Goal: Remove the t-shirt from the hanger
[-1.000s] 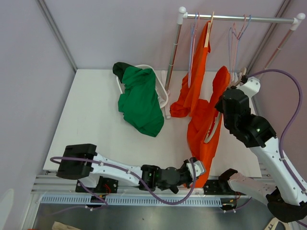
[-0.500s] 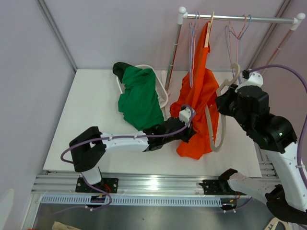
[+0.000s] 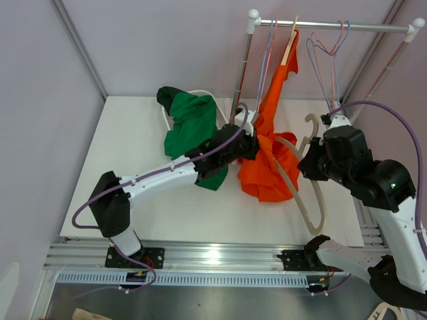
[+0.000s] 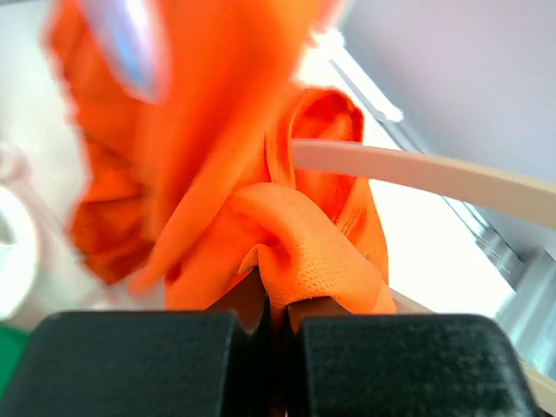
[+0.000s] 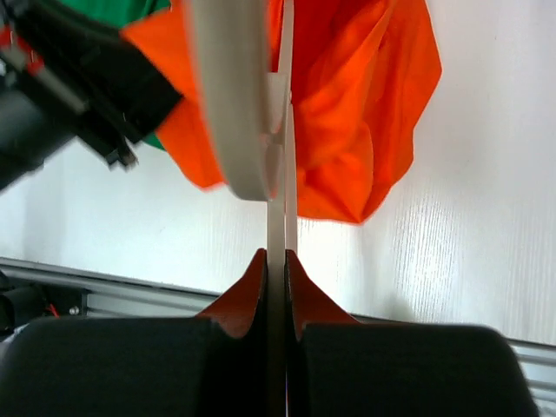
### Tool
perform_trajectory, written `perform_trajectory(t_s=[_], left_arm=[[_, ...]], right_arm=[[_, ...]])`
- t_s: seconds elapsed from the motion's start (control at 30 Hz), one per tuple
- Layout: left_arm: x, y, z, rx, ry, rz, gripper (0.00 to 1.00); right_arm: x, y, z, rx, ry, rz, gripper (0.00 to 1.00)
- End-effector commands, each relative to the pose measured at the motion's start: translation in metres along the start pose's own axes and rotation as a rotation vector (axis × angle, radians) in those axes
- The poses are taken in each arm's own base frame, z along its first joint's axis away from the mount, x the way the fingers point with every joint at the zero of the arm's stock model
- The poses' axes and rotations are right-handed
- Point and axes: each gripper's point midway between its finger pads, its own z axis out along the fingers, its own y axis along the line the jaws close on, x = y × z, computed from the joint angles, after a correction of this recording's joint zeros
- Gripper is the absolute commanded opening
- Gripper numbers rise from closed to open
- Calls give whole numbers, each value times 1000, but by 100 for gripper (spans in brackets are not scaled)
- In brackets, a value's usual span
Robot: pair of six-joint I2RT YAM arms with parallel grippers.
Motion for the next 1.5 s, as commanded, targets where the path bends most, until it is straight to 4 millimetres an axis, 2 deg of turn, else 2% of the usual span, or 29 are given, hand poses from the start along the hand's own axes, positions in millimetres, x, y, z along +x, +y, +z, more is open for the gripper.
perform_trajectory(t_s=[0.0, 0.1, 0.23, 0.3, 0.33, 0.4, 0.47, 0.53, 0.6, 0.63, 0.7, 0.73, 0.77, 0.8, 0.83, 0.9, 0.93, 1.0, 1.03, 1.07, 1.1, 1.2, 1.23, 1.27, 1.3, 1.37, 1.4, 1.43, 1.47], left_arm=[[1, 23, 4, -82, 42, -28, 1], [13, 38, 5, -150, 68, -19, 1], [31, 42, 1, -153, 106, -33, 1], [25, 27, -6, -69, 97, -41, 1], [32, 22, -10, -18, 116, -10, 1], [26, -14, -27, 180, 134, 18, 1], [20, -28, -41, 256, 153, 55, 1], [12, -46, -63, 345, 212, 82, 1], [16, -52, -79, 382, 284, 92, 1], [6, -67, -100, 459, 332, 105, 1], [9, -79, -125, 528, 413, 118, 1], [-19, -94, -143, 572, 372, 135, 1], [-14, -90, -155, 544, 423, 132, 1], [-21, -88, -162, 518, 412, 134, 1], [-49, -87, -170, 471, 339, 151, 1], [-69, -77, -187, 402, 283, 165, 1], [-103, -75, -197, 374, 190, 165, 1], [-119, -58, -199, 299, 168, 114, 1], [-162, -56, -214, 288, 63, 98, 1], [-169, -52, -214, 276, 61, 77, 1], [-197, -54, -224, 272, 0, 68, 1], [-217, -50, -209, 249, -38, 46, 1], [-240, -50, -218, 259, -114, 48, 1], [-251, -50, -219, 271, -150, 44, 1], [-248, -47, -209, 280, -142, 21, 1], [-290, -46, -215, 311, -324, 48, 1], [-278, -36, -201, 287, -283, 35, 1], [-303, -36, -210, 280, -397, 63, 1], [-312, -33, -210, 263, -442, 81, 1]], right_arm=[[14, -14, -38, -6, 52, -34, 0], [12, -12, -49, -45, 28, -30, 0], [6, -15, -45, -16, 6, -35, 0], [-11, -13, -39, -15, -71, -58, 0], [-12, -14, -34, -10, -94, -69, 0], [-32, -13, -27, 2, -187, -83, 0], [-37, -16, -18, 40, -201, -106, 0], [-45, -28, -13, 141, -203, -116, 0], [-57, -31, -6, 198, -219, -132, 0], [-62, -29, -3, 196, -235, -135, 0], [-73, -21, 2, 158, -301, -134, 0], [-77, -21, 1, 151, -329, -150, 0], [-90, -18, -3, 142, -399, -128, 0], [-90, -22, 2, 163, -410, -130, 0], [-96, -23, 2, 166, -432, -153, 0], [-112, -22, 4, 167, -482, -141, 0], [-119, -21, 4, 162, -497, -138, 0], [-133, -11, 15, 116, -507, -148, 0], [-142, -17, 17, 129, -520, -130, 0], [-148, -9, 22, 75, -513, -140, 0], [-160, -14, 30, 88, -509, -127, 0], [-185, -11, 35, 40, -560, -128, 0], [-192, -12, 43, 42, -563, -127, 0], [-206, -19, 40, 57, -594, -117, 0], [-212, -18, 43, 35, -593, -119, 0], [-228, -15, 55, -12, -591, -121, 0], [-233, -18, 59, -7, -599, -118, 0], [-236, -12, 63, -50, -605, -124, 0], [-245, -9, 67, -65, -634, -127, 0]])
